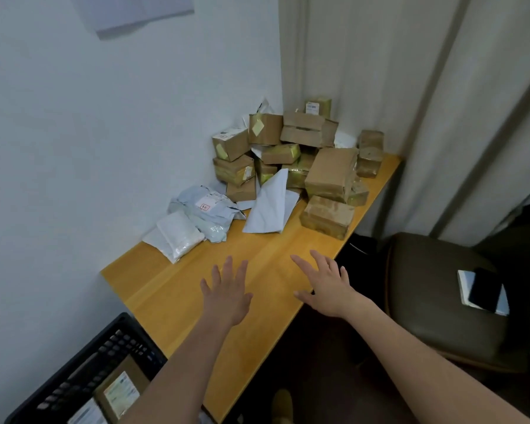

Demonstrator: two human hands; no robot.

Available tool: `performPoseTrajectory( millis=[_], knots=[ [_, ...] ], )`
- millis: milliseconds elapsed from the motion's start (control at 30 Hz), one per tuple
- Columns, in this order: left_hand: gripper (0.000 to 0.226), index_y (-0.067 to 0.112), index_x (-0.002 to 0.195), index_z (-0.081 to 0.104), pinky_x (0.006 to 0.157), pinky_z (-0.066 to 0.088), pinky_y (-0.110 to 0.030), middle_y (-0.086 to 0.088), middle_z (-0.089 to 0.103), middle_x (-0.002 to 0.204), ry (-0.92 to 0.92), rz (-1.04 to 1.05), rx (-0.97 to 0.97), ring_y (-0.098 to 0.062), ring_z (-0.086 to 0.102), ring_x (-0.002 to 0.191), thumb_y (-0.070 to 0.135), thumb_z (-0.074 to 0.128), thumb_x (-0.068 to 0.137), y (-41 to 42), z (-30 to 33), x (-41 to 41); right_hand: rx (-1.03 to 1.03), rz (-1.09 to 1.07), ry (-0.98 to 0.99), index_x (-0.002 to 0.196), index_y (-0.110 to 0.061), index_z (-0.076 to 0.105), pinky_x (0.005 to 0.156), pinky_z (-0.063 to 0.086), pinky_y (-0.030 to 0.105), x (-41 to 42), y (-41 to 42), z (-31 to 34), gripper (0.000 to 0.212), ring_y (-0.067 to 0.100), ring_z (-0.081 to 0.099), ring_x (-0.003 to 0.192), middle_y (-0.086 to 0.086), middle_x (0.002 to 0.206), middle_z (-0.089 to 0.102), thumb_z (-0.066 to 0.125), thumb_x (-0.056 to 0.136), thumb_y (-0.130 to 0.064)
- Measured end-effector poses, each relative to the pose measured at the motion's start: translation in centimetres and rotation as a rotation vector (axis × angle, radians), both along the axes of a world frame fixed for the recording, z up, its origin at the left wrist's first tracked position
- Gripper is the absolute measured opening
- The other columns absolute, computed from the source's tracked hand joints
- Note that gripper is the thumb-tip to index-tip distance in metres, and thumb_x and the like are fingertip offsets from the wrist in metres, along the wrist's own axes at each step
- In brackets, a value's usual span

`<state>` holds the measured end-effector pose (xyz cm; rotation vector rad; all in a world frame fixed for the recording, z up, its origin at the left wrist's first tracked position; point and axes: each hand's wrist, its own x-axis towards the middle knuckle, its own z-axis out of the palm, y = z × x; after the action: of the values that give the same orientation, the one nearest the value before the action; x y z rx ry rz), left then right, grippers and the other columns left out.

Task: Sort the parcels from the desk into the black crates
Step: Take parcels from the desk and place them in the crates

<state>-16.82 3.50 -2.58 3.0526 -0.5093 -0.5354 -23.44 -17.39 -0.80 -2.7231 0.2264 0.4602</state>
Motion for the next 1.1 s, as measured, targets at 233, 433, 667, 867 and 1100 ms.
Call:
performPoseTrajectory(
  millis=[233, 433, 667, 867, 1100],
  knots=[
    [0.073, 0.027, 0.156, -0.007, 0.118, 0.011, -0.059, -0.006, -0.017, 0.163, 0.021, 0.075, -0.052, -0.036, -0.006, 0.15, 0.044, 0.039, 0.103, -1.8, -0.8, 10.0, -0.06, -0.003, 0.06, 0.154, -0.045, 0.0, 0.119, 0.01, 0.059, 11.3, -2.2, 0.2, 0.074, 0.032, -0.002, 0.15, 0.002, 0.164, -0.009, 0.05, 0.099, -0.046],
    [0.074, 0.027, 0.156, -0.004, 0.117, 0.012, -0.061, -0.005, -0.014, 0.163, -0.012, 0.046, -0.119, -0.037, -0.004, 0.15, 0.044, 0.043, 0.101, -3.7, -0.2, 16.5, -0.054, -0.009, 0.098, 0.154, -0.047, -0.001, 0.119, 0.01, 0.059, 18.5, -3.3, 0.2, 0.075, 0.034, -0.004, 0.15, 0.003, 0.164, -0.009, 0.05, 0.099, -0.046],
    [0.068, 0.029, 0.156, -0.002, 0.116, 0.009, -0.061, -0.006, -0.015, 0.163, -0.033, 0.064, -0.138, -0.036, -0.007, 0.15, 0.044, 0.038, 0.103, -5.6, -0.5, 22.0, -0.02, -0.003, 0.191, 0.154, -0.046, -0.003, 0.118, 0.014, 0.057, 25.0, -6.4, -1.9, 0.078, 0.038, -0.002, 0.15, 0.007, 0.164, -0.006, 0.051, 0.098, -0.046],
    [0.071, 0.031, 0.156, -0.006, 0.117, 0.006, -0.059, -0.003, -0.016, 0.163, -0.039, 0.152, -0.097, -0.034, -0.008, 0.15, 0.047, 0.038, 0.103, -8.0, -1.4, 25.7, 0.036, 0.098, 0.266, 0.156, -0.042, -0.003, 0.119, 0.012, 0.053, 30.5, -8.5, -4.4, 0.079, 0.037, -0.008, 0.15, 0.008, 0.164, -0.011, 0.052, 0.098, -0.047],
    [0.07, 0.03, 0.156, -0.001, 0.117, 0.009, -0.06, -0.004, -0.012, 0.164, -0.023, 0.249, -0.027, -0.033, -0.004, 0.15, 0.048, 0.039, 0.102, -11.7, -1.9, 28.9, 0.14, 0.2, 0.288, 0.157, -0.033, -0.001, 0.123, 0.007, 0.046, 36.6, -12.0, -6.5, 0.075, 0.034, 0.001, 0.151, 0.01, 0.164, 0.002, 0.048, 0.101, -0.042]
  ],
)
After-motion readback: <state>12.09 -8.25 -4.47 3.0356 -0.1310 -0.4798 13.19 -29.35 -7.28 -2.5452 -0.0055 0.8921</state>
